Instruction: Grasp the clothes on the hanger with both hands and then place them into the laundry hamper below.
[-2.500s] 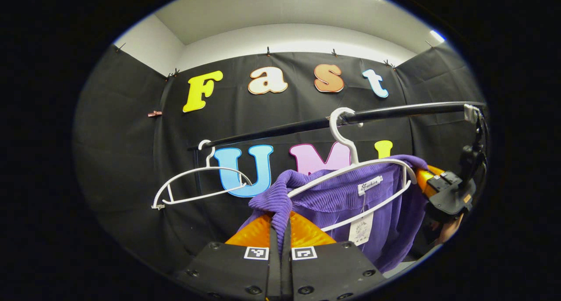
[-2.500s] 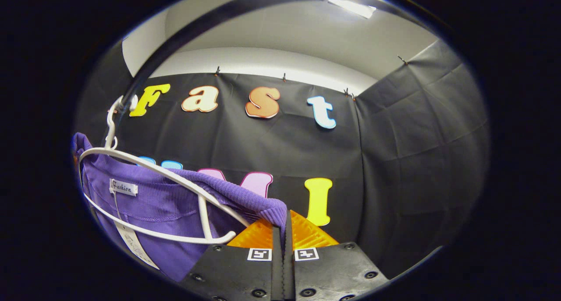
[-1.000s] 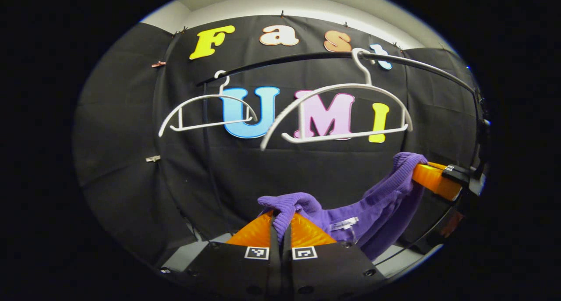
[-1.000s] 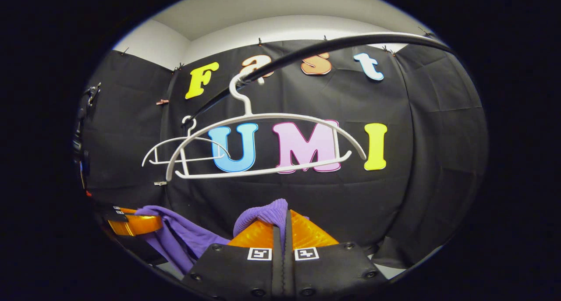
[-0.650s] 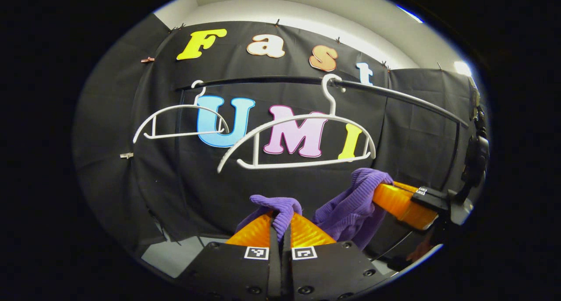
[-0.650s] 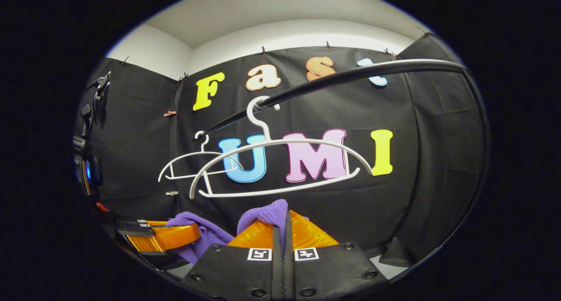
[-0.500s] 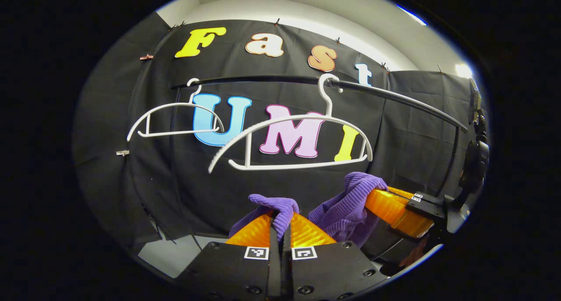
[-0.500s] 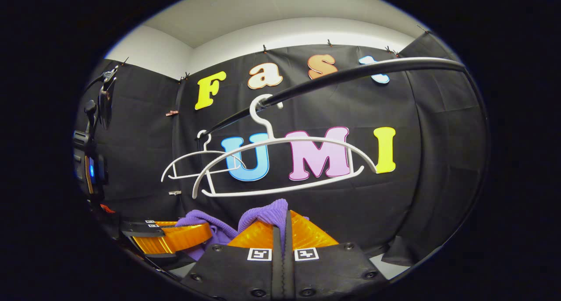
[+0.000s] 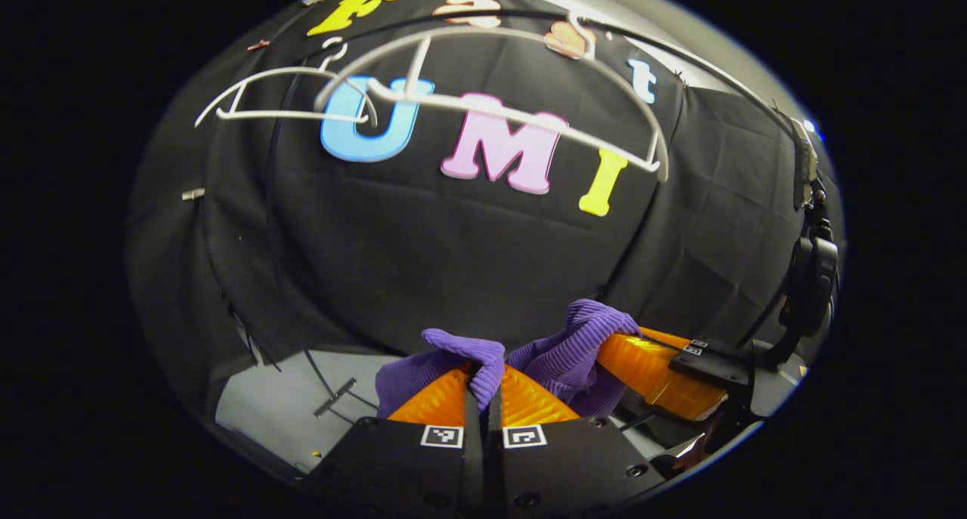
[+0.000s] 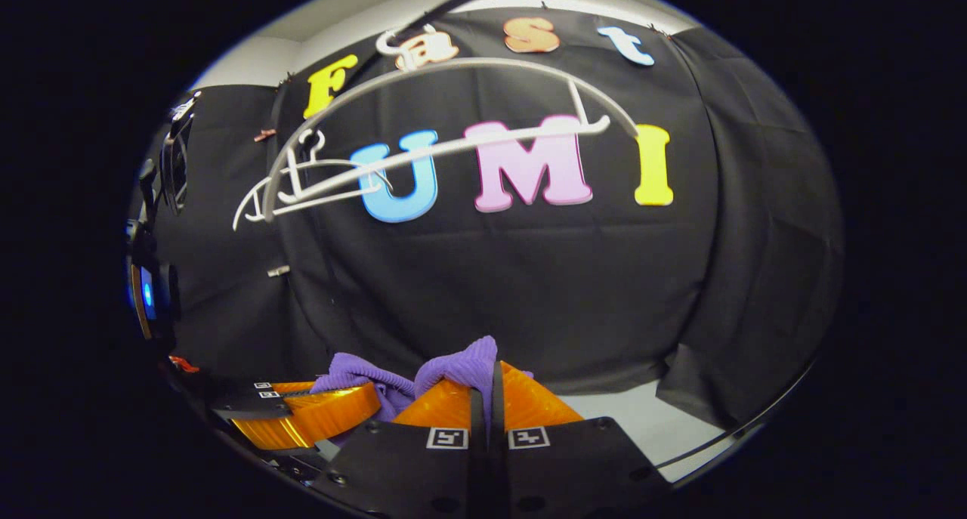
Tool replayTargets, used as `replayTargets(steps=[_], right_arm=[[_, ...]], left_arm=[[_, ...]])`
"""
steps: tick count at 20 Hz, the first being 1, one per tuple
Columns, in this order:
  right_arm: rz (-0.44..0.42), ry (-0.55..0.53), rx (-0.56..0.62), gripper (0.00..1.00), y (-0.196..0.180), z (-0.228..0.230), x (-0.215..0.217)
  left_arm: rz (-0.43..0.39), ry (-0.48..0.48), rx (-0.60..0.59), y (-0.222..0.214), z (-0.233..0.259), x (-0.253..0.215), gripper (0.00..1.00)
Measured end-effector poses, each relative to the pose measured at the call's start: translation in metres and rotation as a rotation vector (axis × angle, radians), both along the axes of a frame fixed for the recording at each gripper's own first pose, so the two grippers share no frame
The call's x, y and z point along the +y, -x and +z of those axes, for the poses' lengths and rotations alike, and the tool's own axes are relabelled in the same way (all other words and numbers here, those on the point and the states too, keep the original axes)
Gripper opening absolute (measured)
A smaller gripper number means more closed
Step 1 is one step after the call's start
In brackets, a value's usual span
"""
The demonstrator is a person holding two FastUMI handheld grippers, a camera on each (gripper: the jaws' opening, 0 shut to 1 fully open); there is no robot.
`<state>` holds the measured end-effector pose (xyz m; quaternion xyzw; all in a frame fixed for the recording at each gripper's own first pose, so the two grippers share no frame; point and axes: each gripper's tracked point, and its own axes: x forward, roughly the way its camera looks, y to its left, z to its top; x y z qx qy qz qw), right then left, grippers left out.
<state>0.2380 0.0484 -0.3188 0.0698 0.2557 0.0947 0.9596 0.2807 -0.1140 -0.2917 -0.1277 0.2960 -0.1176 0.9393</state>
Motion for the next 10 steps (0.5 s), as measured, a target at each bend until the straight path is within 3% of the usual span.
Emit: replayTargets(steps=[7, 10], right_arm=[[0.019, 0.064, 0.317, 0.05, 0.028, -0.146, -0.015], [0.037, 0.107, 0.448, 0.05, 0.044, -0.197, -0.023]], left_arm=[[0.022, -0.065, 0.291, 0.000, -0.128, -0.007, 0.05], [0.042, -0.097, 0.416, 0.013, -0.153, -0.013, 0.06]])
